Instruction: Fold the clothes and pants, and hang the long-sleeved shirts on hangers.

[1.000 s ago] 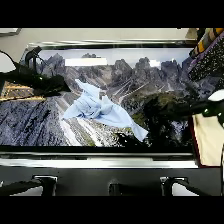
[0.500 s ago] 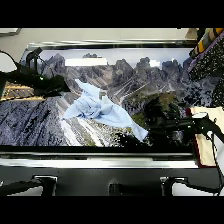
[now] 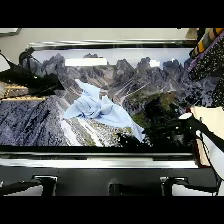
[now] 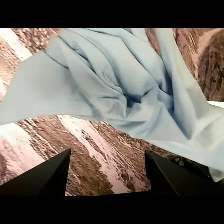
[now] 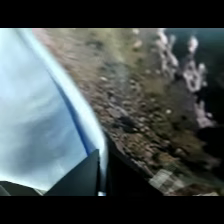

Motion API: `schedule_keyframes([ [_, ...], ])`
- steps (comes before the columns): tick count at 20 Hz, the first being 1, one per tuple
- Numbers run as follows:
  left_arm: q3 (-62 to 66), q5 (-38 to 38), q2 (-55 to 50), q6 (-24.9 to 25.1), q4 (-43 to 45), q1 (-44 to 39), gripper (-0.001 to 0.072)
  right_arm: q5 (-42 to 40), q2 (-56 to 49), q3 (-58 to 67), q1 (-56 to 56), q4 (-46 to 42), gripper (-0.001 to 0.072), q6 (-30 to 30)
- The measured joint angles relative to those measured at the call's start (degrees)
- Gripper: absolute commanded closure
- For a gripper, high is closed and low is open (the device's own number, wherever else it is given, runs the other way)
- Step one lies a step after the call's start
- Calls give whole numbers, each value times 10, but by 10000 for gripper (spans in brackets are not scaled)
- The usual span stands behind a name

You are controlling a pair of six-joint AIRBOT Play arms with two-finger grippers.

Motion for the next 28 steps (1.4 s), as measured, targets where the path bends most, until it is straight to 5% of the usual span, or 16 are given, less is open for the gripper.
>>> schedule_keyframes([
  [6, -66, 48, 0, 52, -11, 81, 175, -3, 61, 0, 16, -28, 681, 31],
  [13, -304, 191, -11, 212, -162, 196, 175, 43, 155, 0, 18, -40, 680, 64],
  [21, -368, 242, -95, 340, -243, 200, 179, 66, 205, 0, 18, -37, 680, 98],
  [22, -368, 242, -104, 351, -263, 196, 223, 65, 211, 0, 18, -32, 680, 101],
  [25, -371, 246, -123, 376, -294, 183, 660, 60, 231, 0, 18, -23, 681, 112],
  [28, -361, 232, -127, 392, -337, 175, 691, 46, 252, 4, 18, -18, 682, 120],
])
